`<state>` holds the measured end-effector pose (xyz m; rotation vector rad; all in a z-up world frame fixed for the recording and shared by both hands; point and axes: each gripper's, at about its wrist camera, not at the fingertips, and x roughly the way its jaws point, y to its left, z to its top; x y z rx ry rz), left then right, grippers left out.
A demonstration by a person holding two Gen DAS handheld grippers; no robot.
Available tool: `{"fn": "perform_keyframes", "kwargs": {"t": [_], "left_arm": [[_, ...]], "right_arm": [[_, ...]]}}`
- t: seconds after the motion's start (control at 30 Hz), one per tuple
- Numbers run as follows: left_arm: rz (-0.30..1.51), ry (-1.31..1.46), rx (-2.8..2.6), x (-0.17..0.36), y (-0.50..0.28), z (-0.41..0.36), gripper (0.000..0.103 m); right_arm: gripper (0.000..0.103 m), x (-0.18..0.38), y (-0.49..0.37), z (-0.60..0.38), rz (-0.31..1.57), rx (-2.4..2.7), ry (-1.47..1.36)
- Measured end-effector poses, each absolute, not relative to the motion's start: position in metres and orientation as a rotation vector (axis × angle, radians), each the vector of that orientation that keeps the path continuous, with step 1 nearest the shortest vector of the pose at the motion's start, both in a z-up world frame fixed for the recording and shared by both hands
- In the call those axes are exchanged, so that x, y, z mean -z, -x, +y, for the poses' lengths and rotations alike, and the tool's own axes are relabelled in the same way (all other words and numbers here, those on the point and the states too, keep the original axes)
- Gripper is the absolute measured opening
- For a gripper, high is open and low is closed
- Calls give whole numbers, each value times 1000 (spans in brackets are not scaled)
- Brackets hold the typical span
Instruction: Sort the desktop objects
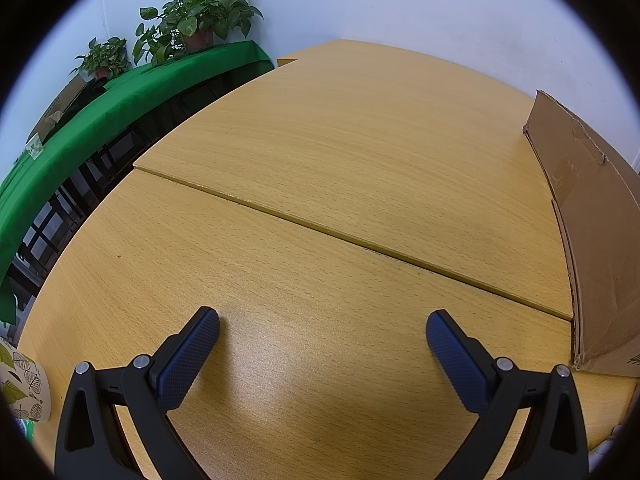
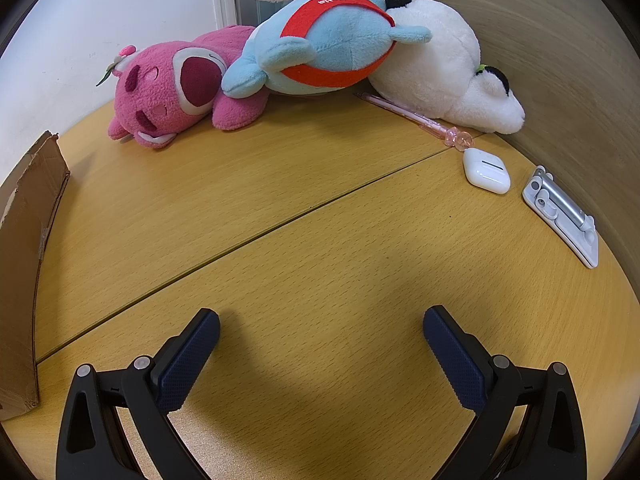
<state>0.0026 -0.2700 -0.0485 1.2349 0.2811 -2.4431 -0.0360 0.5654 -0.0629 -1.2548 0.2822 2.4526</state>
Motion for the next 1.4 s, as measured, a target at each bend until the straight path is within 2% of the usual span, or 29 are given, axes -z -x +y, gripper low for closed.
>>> {"fn": "perform_keyframes", "kwargs": {"t": [0.7, 0.87, 1.1, 1.2, 1.3, 1.4], "left_arm": [[280, -1235, 2443, 48, -3, -270, 103], [228, -1311, 2481, 46, -10, -260, 103], [234, -1075, 2702, -25, -86, -211, 103], [172, -1042, 2835, -60, -126, -172, 103], [131, -1052, 2946, -73, -155, -141, 103], [236, -1134, 3034, -72, -177, -112, 103]], "right_arm": [[103, 63, 36, 566, 281, -2454, 1255], [103, 63, 36, 566, 281, -2454, 1255], [103, 63, 36, 566, 281, -2454, 1255], [103, 63, 36, 566, 281, -2455, 1255], [103, 63, 34, 565, 275, -2464, 1269], [103, 61, 36, 565, 258, -2468, 1385]]}}
